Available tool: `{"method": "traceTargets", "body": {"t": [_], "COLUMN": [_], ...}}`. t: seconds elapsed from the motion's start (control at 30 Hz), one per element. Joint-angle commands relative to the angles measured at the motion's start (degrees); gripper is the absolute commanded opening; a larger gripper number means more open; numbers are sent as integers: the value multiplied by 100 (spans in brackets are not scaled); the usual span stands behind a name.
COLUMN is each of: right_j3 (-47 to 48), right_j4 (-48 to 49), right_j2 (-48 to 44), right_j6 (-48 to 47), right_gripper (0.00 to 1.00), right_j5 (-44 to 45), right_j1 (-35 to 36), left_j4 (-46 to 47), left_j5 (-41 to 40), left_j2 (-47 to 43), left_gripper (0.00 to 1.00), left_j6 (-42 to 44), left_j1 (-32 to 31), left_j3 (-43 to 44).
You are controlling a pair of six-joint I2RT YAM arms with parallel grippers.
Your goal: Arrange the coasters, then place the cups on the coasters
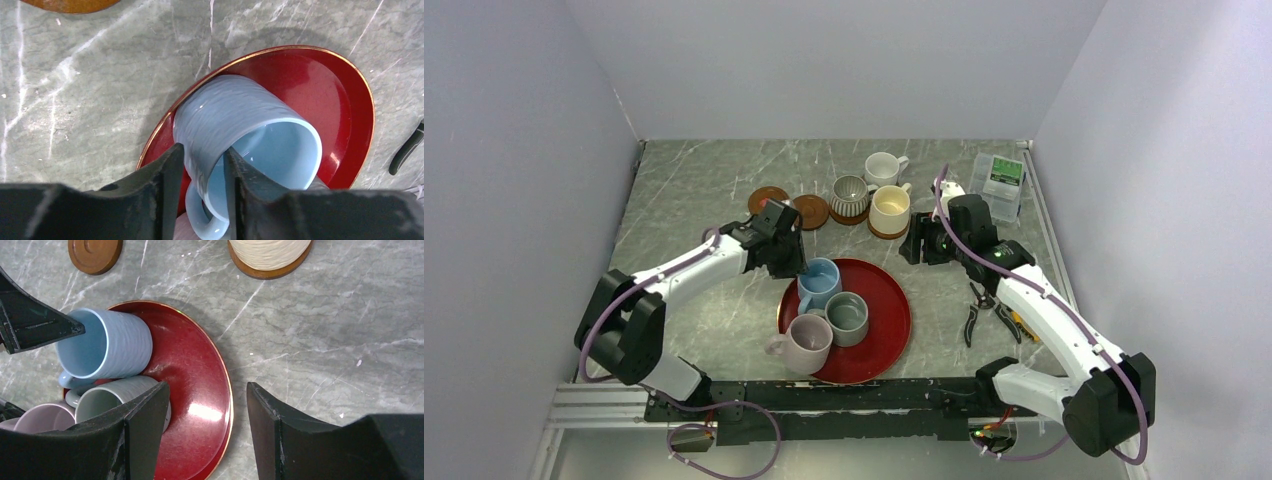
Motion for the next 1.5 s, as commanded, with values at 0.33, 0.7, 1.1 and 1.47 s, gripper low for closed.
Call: {"method": "traceTargets", "body": {"t": [0.33, 0.7, 1.1, 1.47], "right_j3": [-12, -119, -162, -269], "right_j4": [49, 23, -40, -74], "right_j2": [-212, -293, -456, -634], "right_j6": [-169, -132, -99, -61], "right_gripper": [62, 62, 63, 64], "right_j5": [366, 451, 535, 572], "right_j1": [-6, -6, -1, -4], "left_j4": [-814, -932, -900, -978], "left_j5": [94, 937, 875, 3], "left_j2": [740, 1012, 869, 320], "left_gripper": [3, 3, 35, 59], "left_j6": [2155, 4586, 4512, 1675], "left_j1": [-109, -394, -534, -539], "left_j3": [1482, 2017, 1695, 1190]}}
